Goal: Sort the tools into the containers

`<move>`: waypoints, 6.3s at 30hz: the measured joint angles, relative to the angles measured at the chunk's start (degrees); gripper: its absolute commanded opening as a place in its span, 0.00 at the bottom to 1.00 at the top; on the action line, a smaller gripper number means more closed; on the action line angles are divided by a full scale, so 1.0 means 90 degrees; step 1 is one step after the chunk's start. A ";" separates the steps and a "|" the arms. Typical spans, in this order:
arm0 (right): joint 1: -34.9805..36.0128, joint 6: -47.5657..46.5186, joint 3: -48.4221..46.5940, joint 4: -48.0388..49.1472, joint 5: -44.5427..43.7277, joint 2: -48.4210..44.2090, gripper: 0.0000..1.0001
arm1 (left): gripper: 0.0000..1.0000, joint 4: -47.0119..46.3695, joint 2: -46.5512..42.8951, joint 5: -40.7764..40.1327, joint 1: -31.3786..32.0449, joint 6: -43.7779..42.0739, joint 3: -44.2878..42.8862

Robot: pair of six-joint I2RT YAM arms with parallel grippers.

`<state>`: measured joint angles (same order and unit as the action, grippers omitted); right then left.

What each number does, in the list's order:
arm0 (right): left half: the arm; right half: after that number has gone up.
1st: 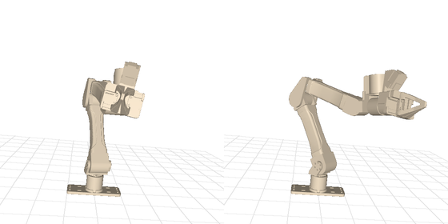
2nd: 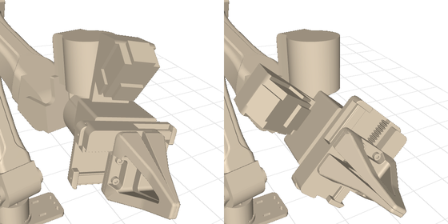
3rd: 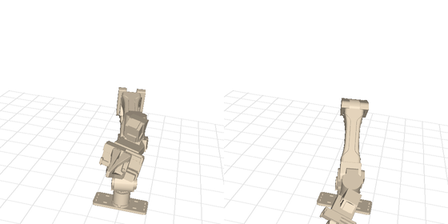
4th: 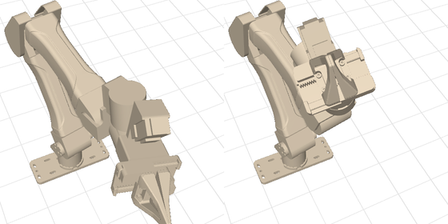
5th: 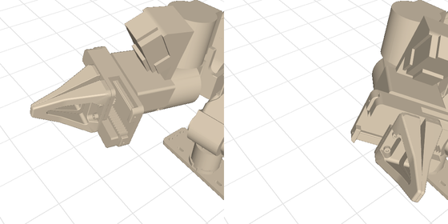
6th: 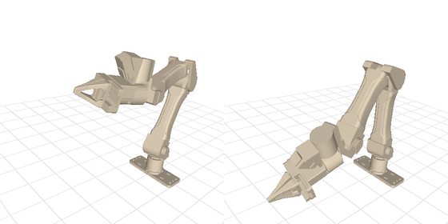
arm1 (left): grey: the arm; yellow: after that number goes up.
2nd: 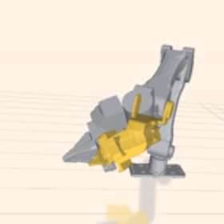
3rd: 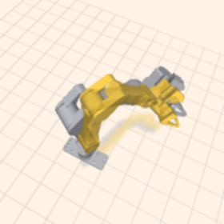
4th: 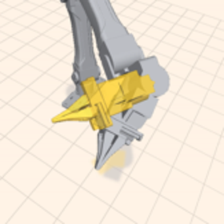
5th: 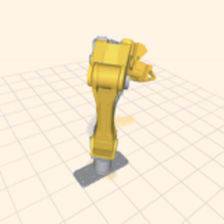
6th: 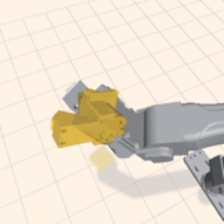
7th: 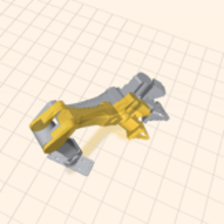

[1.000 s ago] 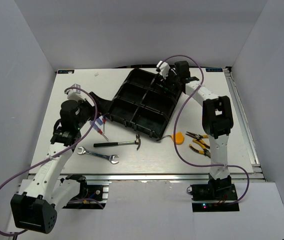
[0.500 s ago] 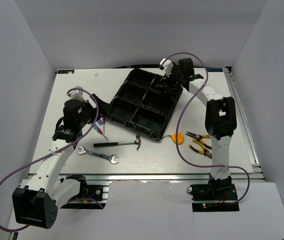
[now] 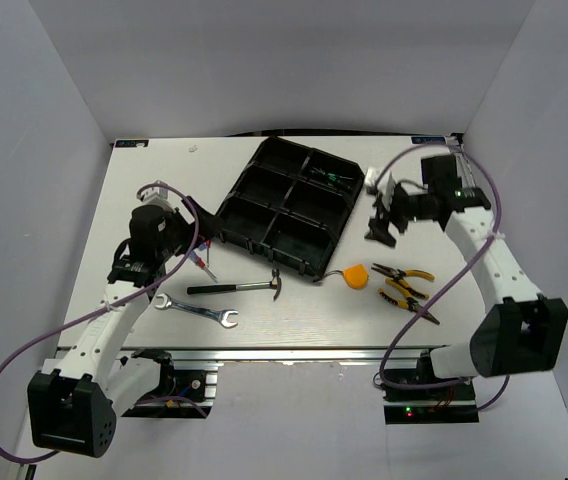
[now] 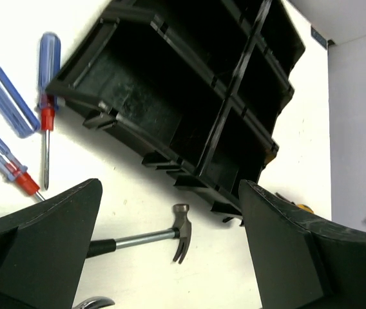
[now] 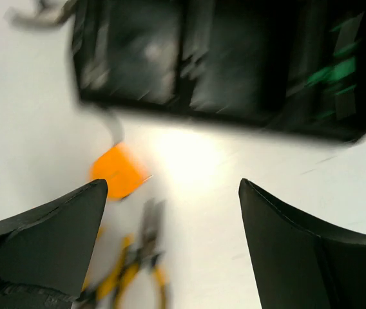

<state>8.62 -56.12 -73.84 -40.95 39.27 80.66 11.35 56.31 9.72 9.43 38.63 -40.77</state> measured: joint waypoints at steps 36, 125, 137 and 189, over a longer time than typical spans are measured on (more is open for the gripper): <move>-0.2004 -0.2914 0.1520 -0.0109 -0.1741 0.2067 0.60 | 0.98 0.0238 -0.0879 0.0325 -0.0029 0.0138 0.0622; 0.0685 -0.0561 0.0945 -0.0899 -0.1263 0.0010 0.55 | 0.98 0.0600 -0.1316 0.0036 -0.0036 0.0194 0.0610; -0.0617 0.0704 0.2790 -0.0675 -0.1746 -0.0430 0.60 | 0.98 0.0537 -0.1319 0.0148 -0.0036 0.0141 0.0627; 0.1545 0.3623 -0.1749 0.3225 -0.0979 0.2633 0.00 | 0.98 0.0884 -0.1627 0.0153 -0.0036 0.0291 0.0719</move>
<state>22.52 -23.51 -89.58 -11.92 30.46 104.36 19.31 41.67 11.09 9.10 41.25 -34.30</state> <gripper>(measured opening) 0.187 0.982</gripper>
